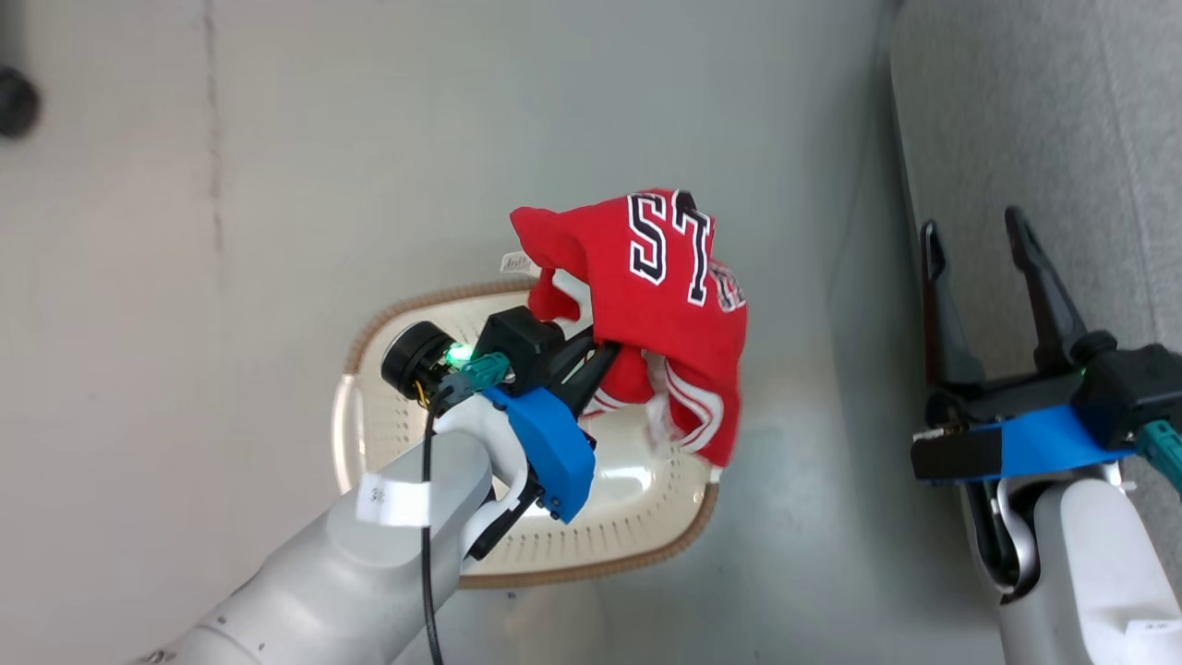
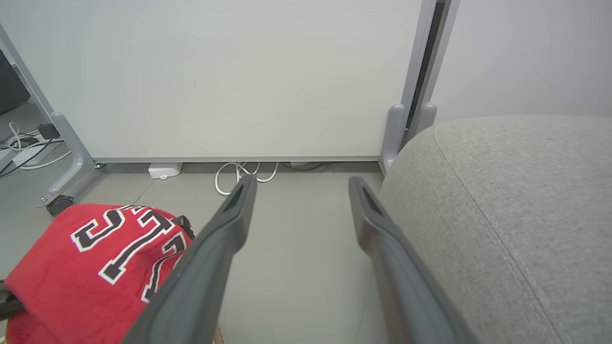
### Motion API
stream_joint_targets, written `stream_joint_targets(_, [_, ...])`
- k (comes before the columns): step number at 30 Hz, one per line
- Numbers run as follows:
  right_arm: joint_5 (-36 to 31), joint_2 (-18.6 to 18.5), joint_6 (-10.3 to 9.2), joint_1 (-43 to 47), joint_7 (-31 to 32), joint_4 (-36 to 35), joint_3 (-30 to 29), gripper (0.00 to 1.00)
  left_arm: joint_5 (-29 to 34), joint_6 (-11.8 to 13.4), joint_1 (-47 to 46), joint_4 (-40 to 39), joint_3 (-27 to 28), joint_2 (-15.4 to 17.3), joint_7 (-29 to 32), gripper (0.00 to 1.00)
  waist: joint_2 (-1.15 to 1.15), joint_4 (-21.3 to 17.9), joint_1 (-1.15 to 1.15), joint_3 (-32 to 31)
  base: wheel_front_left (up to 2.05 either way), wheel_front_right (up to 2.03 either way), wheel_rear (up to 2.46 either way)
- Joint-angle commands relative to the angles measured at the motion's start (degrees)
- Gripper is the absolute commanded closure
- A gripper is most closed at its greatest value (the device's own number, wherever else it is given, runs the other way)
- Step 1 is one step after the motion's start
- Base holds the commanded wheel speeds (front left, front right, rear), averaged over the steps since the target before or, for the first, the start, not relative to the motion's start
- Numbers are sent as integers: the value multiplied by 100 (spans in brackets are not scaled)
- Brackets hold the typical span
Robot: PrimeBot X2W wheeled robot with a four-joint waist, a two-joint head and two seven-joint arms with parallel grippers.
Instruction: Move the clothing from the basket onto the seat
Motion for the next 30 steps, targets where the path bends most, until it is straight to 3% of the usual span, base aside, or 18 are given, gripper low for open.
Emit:
stream_joint_targets(1, [28,-36,1,129,-20,32,-8,0,103,-4,168,-94,181,34,-25,100,0,217,1,-481,0,0,0])
stream_joint_targets(14, [125,-23,1,759,-20,327,41,0,1177,-4,760,-820,1344,70,-29,100,0,329,1,-1741,0,0,0])
stream_joint_targets(30, [218,14,1,1395,-19,500,38,0,1645,-4,1021,-1201,1561,-5,-29,100,0,321,1,-2829,0,0,0])
